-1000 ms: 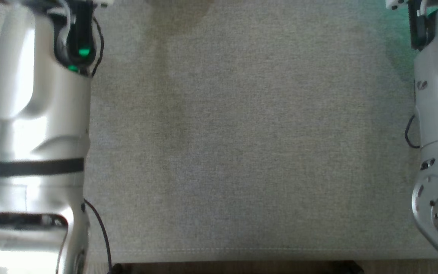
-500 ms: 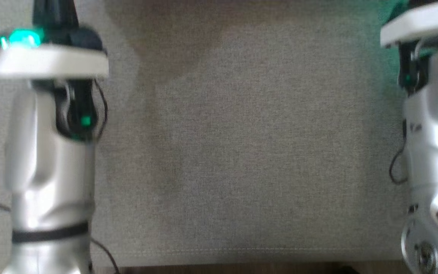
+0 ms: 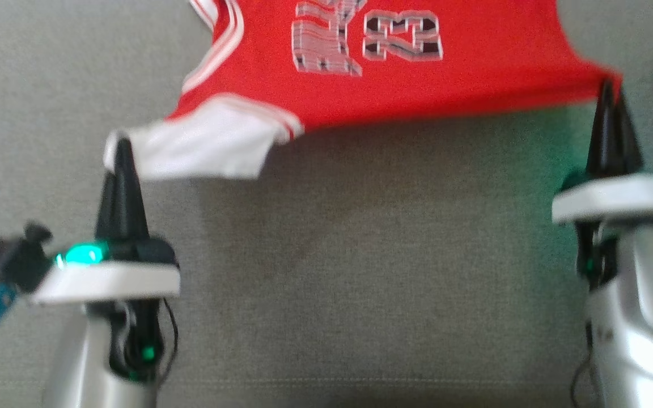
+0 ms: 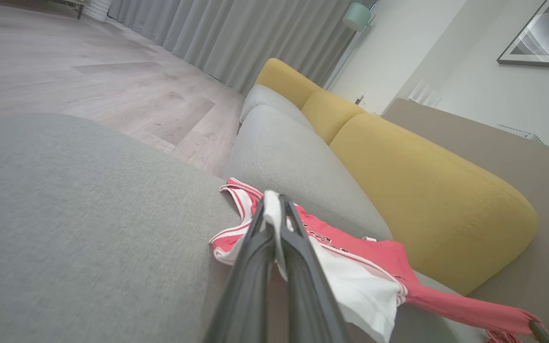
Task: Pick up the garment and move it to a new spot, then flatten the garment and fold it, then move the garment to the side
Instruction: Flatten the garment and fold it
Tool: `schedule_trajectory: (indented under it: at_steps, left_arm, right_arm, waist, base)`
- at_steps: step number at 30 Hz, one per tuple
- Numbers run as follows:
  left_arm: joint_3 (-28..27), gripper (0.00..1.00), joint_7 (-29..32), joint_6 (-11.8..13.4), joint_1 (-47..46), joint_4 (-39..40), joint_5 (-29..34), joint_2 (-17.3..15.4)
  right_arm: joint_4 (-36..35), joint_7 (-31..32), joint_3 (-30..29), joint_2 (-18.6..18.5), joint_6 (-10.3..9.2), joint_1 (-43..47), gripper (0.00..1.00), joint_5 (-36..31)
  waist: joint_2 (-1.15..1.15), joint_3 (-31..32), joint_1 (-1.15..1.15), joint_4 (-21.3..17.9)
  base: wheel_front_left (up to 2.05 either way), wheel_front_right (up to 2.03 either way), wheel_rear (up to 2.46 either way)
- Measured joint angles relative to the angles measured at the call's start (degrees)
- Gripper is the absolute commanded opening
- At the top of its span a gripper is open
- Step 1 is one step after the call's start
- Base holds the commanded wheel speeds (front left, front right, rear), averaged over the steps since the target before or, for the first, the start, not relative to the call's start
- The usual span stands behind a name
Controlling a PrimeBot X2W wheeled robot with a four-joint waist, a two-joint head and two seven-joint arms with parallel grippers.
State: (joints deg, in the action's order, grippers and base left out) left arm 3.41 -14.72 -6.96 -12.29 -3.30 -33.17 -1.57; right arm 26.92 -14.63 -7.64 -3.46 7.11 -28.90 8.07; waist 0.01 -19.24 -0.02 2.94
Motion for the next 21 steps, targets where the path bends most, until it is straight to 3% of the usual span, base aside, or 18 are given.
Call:
schedule_trajectory:
  at_steps: [9,21]
  left_arm:
    - [3.2,0.0,0.0,3.0,15.0,6.4,1.9,-0.5]
    - [7.0,0.0,0.1,4.5,26.7,9.7,3.7,-1.1]
  right_arm:
    - [-8.7,0.0,0.4,0.7,0.0,18.9,0.0,2.6]
    - [-16.7,3.7,-0.4,0.9,0.0,32.5,0.0,3.0]
  waist:
    - [0.0,8.3,0.0,1.0]
    - [0.0,12.7,0.01,1.8]
  base:
    - [0.0,0.0,0.0]
    - [0.0,0.0,0.0]
